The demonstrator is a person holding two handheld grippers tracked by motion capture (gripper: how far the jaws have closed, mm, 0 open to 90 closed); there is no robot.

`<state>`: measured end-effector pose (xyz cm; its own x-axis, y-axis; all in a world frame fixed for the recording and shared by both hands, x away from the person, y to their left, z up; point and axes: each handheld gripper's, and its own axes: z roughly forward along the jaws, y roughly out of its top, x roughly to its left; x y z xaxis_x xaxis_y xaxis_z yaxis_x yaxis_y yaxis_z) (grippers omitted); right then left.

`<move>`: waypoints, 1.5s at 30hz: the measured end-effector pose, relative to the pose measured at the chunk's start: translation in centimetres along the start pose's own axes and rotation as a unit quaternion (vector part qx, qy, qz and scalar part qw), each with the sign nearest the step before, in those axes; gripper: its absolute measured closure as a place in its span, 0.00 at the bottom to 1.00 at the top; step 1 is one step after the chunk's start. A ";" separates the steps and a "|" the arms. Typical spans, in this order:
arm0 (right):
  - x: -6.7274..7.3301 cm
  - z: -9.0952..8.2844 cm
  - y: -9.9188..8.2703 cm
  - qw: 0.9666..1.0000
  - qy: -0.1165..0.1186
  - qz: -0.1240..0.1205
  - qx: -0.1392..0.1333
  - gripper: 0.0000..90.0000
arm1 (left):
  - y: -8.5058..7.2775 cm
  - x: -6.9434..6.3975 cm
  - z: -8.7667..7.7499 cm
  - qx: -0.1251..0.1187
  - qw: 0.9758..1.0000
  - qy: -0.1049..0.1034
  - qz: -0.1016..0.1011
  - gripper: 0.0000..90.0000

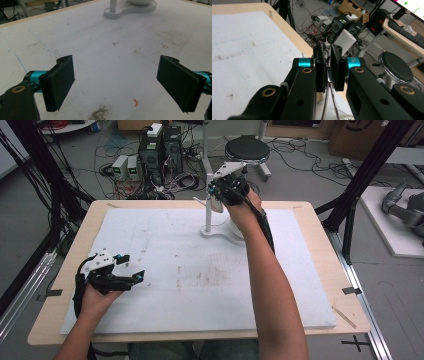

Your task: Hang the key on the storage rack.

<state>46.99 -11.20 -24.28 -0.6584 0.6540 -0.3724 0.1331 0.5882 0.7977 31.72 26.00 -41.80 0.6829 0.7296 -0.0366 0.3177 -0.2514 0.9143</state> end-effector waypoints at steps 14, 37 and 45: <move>0.3 -0.2 -0.4 1.000 -0.014 0.004 -0.005 0.71 | 0.0 -0.1 0.0 0.001 1.000 0.000 0.002 0.16; -0.3 -9.1 -9.8 0.993 -0.001 0.087 -0.078 0.44 | 0.2 -0.4 -0.1 0.002 1.000 0.003 0.007 0.16; -0.7 -12.3 -14.6 0.991 -0.014 0.114 -0.076 0.42 | 0.2 -0.4 0.0 0.000 1.000 0.003 0.011 0.16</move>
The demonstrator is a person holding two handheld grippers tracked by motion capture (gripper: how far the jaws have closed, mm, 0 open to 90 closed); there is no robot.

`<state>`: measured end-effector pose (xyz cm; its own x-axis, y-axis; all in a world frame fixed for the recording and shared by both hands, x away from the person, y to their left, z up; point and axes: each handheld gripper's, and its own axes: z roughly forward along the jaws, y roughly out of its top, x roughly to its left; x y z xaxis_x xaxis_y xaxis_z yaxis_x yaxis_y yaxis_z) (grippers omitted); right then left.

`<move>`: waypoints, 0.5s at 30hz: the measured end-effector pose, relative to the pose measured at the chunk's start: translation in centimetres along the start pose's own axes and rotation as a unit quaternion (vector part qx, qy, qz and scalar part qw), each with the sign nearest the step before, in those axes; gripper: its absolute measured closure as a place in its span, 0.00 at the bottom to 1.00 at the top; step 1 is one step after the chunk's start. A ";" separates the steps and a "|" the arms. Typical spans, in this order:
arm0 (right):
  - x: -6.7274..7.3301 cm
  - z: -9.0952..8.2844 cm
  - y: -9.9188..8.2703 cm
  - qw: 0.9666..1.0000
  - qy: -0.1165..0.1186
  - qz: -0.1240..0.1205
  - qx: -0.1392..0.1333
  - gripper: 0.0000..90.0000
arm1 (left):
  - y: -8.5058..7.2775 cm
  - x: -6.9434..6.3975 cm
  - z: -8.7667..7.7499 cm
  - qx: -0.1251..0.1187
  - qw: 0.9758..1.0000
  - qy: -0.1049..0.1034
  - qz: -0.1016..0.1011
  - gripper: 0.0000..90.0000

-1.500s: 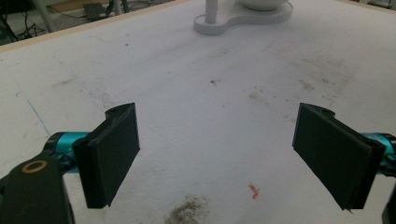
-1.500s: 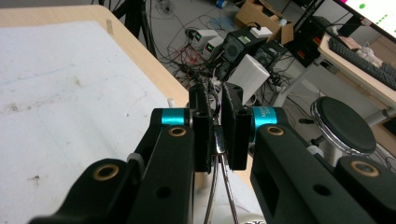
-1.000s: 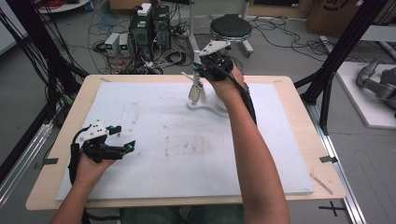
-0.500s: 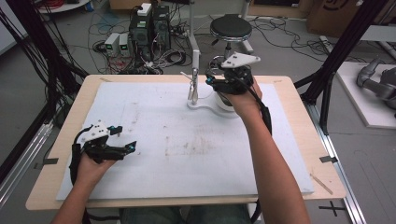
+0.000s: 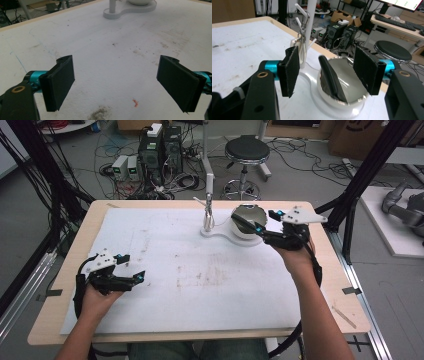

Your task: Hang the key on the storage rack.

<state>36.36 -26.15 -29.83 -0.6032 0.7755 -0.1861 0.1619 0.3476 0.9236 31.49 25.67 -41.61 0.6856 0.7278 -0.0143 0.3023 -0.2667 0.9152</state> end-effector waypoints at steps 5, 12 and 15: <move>0.2 -1.7 -2.5 1.000 -0.002 0.016 -0.011 0.38 | 0.1 -0.2 0.0 -0.004 1.000 0.001 0.005 0.16; 1.1 -2.4 -6.3 0.999 0.003 0.044 -0.021 0.29 | 0.0 -0.1 -0.3 -0.010 1.000 0.006 0.005 0.16; 1.6 -2.3 -7.4 0.999 0.006 0.049 -0.023 0.25 | -0.1 0.1 -0.3 -0.011 1.000 0.007 0.001 0.16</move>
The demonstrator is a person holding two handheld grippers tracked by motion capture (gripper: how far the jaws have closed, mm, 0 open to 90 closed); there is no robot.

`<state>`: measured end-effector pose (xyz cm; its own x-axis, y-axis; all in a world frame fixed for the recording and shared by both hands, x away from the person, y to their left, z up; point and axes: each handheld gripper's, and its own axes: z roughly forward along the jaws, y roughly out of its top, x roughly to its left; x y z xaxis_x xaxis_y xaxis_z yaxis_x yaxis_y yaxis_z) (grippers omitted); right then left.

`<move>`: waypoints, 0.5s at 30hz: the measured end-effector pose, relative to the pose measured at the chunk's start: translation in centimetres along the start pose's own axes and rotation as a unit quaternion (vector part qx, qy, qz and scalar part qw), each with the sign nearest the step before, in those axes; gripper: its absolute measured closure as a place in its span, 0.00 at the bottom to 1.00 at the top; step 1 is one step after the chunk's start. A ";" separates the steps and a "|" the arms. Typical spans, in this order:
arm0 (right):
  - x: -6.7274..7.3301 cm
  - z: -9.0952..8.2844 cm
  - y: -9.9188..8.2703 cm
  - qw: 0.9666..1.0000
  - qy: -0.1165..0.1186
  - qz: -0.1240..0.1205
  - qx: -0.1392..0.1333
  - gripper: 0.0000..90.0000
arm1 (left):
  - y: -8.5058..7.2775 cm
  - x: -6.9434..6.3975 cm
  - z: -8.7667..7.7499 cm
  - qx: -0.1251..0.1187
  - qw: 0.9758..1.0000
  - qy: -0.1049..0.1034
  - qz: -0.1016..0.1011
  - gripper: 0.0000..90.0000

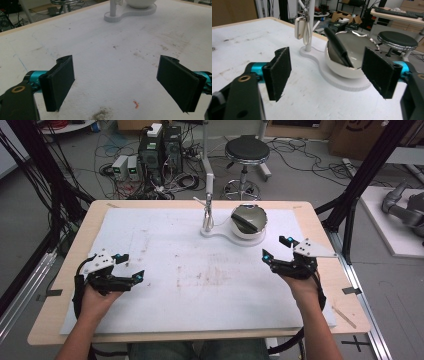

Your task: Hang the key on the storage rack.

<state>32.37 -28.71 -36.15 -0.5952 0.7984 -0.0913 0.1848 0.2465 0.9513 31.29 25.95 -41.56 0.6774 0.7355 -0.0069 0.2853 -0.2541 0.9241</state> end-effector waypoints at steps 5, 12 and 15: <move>0.3 0.4 -0.7 1.000 0.002 -0.003 0.011 0.23 | -0.1 0.1 0.0 -0.006 1.000 0.000 -0.003 0.16; 0.5 0.9 -1.9 1.000 0.002 -0.003 0.027 0.23 | 0.0 0.0 -0.1 -0.008 1.000 0.001 0.001 0.16; 0.2 0.5 -2.0 1.000 -0.005 0.001 0.024 0.24 | 0.0 0.1 -0.2 -0.010 1.000 0.001 -0.002 0.16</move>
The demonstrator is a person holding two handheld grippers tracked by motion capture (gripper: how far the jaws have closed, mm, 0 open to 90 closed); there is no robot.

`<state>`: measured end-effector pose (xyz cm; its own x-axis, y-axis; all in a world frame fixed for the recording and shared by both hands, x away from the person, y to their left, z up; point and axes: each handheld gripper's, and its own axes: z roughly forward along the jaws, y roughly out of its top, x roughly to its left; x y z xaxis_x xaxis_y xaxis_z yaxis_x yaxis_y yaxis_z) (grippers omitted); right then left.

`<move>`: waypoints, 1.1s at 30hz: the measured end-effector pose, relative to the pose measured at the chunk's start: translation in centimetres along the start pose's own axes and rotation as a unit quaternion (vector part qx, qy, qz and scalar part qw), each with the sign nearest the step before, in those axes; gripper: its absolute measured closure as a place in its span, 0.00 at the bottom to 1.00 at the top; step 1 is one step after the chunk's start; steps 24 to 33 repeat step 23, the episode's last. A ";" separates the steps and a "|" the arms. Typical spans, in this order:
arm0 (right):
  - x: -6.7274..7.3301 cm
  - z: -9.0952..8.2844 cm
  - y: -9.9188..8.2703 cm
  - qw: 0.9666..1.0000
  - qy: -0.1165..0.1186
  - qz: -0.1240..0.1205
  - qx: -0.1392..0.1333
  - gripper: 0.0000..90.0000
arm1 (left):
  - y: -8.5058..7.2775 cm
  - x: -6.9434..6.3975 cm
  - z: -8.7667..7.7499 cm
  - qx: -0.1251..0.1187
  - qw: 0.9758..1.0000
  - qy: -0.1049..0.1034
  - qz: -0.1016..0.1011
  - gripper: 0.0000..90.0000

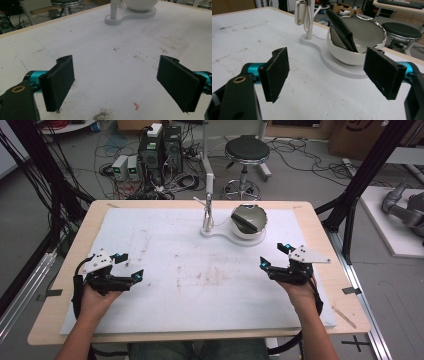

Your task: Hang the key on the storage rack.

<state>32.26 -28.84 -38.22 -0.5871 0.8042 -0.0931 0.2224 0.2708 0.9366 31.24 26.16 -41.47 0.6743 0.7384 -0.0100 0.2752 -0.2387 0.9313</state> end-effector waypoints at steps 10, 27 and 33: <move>-0.8 -0.5 -0.3 1.000 -0.012 0.011 0.000 0.23 | -0.1 0.1 0.0 -0.002 1.000 0.000 -0.006 0.16; -1.1 -0.7 -0.4 1.000 -0.019 0.016 -0.001 0.24 | -0.1 0.4 -0.3 -0.003 1.000 -0.001 -0.008 0.16; -1.1 -0.7 -0.4 1.000 -0.019 0.016 -0.001 0.24 | -0.1 0.4 -0.3 -0.003 1.000 -0.001 -0.008 0.16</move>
